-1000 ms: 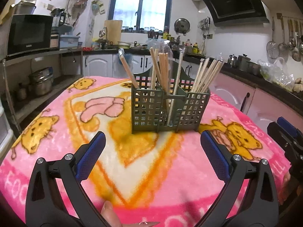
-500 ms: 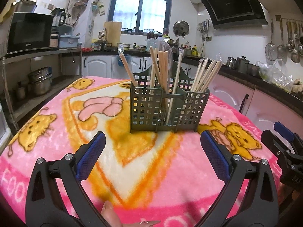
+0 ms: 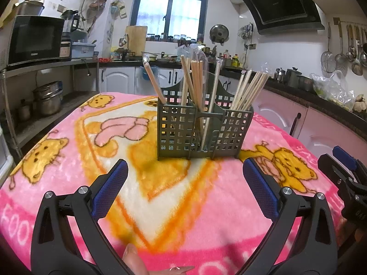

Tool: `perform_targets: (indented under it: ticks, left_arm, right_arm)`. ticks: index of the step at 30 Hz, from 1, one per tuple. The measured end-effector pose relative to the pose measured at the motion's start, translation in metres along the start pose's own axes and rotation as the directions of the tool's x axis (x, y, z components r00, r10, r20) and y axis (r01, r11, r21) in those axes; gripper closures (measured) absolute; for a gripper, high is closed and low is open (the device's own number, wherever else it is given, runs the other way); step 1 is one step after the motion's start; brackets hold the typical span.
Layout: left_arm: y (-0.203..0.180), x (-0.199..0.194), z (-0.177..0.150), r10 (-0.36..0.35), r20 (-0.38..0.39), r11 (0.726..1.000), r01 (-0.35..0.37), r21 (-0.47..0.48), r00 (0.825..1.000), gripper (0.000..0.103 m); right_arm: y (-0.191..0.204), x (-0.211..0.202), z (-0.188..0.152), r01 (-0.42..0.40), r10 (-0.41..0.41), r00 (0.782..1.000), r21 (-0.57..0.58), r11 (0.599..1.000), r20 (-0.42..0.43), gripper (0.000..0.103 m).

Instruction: Organize utensils

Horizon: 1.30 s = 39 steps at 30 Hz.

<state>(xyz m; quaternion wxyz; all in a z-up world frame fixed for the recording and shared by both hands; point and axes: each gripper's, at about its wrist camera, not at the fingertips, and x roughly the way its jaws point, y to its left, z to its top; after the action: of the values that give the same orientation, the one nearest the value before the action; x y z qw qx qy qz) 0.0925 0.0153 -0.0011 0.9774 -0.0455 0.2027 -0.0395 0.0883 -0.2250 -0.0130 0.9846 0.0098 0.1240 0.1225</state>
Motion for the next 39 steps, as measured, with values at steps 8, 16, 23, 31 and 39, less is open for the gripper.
perform_targets:
  ticks: [8,16,23,31,39]
  left_arm:
    - [0.0005,-0.0003,-0.0008,0.002,0.001,1.0,-0.002,0.004,1.0,0.011]
    - [-0.0003,-0.0005,-0.0007,0.001,0.003,1.0,-0.001,0.003,1.0,0.011]
    - [0.0,0.0006,-0.0006,0.001,0.001,1.0,-0.001,0.001,1.0,0.011]
    - [-0.0005,0.0001,-0.0007,0.001,0.001,1.0,-0.001,0.001,1.0,0.011]
    - [-0.0008,-0.0006,-0.0015,-0.006,-0.003,1.0,0.006,0.002,1.0,0.011]
  right_arm:
    - [0.0,-0.0001,0.0003,-0.002,0.002,1.0,0.001,1.0,-0.002,0.006]
    - [0.0004,-0.0003,0.0003,0.0,0.0,1.0,0.004,1.0,-0.001,0.006]
    - [0.0001,-0.0022,0.0004,-0.001,0.001,1.0,0.004,1.0,0.0,0.006]
    - [0.0011,-0.0045,0.0002,-0.001,0.001,1.0,0.001,1.0,0.009,0.006]
    - [0.0006,-0.004,0.0011,0.001,-0.001,1.0,0.001,1.0,0.007,0.006]
